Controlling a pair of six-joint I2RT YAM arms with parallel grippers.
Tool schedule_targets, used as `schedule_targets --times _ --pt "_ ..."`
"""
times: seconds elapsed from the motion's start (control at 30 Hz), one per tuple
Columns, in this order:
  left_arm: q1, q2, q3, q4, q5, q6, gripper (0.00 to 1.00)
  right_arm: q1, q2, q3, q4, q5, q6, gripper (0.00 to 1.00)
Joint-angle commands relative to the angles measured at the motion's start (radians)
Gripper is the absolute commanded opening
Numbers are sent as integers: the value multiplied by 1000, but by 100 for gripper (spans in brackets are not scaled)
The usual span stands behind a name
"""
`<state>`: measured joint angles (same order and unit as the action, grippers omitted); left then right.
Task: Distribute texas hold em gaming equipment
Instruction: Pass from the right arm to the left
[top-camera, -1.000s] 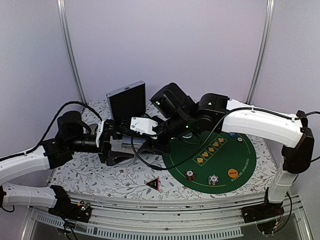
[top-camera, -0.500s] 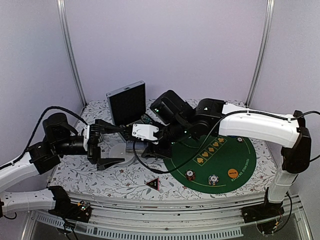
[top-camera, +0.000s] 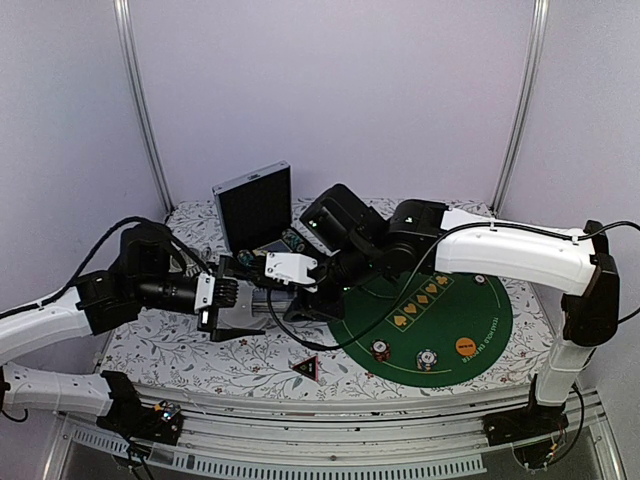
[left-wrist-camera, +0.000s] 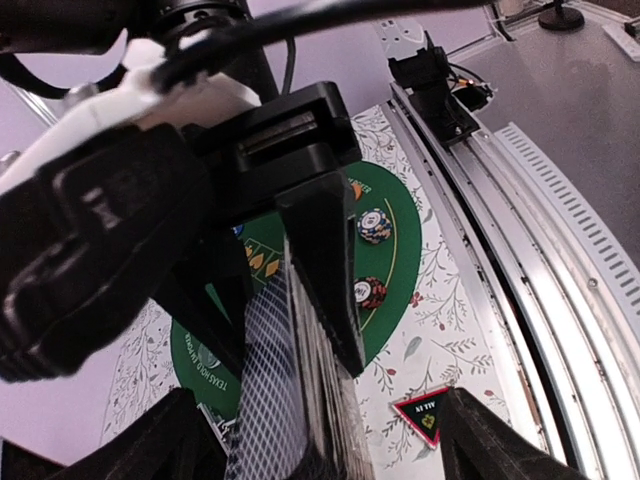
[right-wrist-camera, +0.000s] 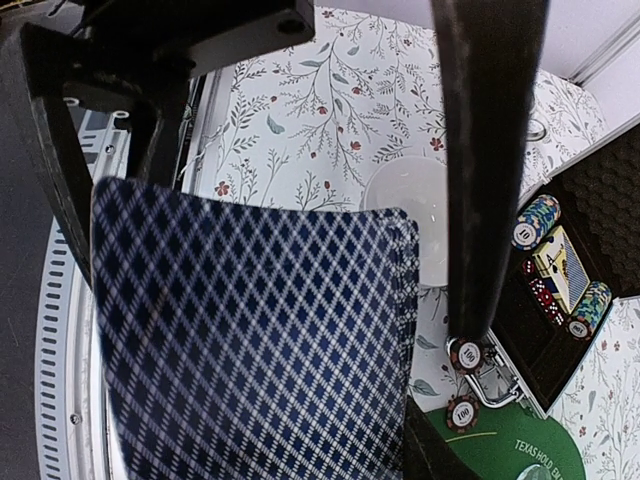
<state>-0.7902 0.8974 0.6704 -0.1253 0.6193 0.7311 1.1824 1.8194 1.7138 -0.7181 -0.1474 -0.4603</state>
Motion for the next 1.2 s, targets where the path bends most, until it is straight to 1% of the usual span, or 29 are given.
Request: schedule_targets --times 0.0,0.07,0.17,0.27,0.3,0.57,0.73,0.77,0.83,0.9,0.93,1.1,1.13,1.17 --pt "-36 35 32 -20 -20 64 82 -5 -9 17 12 -26 2 31" --pt "-42 31 20 -19 -33 74 76 -5 -10 18 11 -29 -2 31" --pt "-49 33 16 -13 -58 88 65 -4 -10 22 10 -34 -7 31" --pt "-60 55 21 -13 -82 93 46 -4 -12 30 8 -36 -11 31" --pt "-63 63 21 -13 -92 97 44 -3 -11 32 8 -36 -12 31" --pt "-88 71 16 -24 -160 115 43 -4 -23 35 3 -39 -14 31" --pt "-100 83 17 -25 -191 126 37 -5 -30 46 6 -57 -14 30" --pt "-102 86 18 -24 -195 128 34 -4 -30 47 5 -61 -14 30" --pt "-105 88 17 -24 -203 137 21 -4 -34 49 7 -64 -14 30" --pt "-109 87 17 -24 -211 142 5 -5 -37 48 6 -69 -14 30" --pt "-110 84 19 -24 -215 142 0 -5 -37 47 7 -71 -14 30" --pt "-114 68 12 -6 -223 124 0 -5 -44 27 8 -69 -9 30" --pt "-115 66 14 -4 -228 115 0 -5 -47 21 9 -64 -8 34" --pt "-115 67 16 -1 -234 97 0 -5 -51 17 10 -59 -6 41"
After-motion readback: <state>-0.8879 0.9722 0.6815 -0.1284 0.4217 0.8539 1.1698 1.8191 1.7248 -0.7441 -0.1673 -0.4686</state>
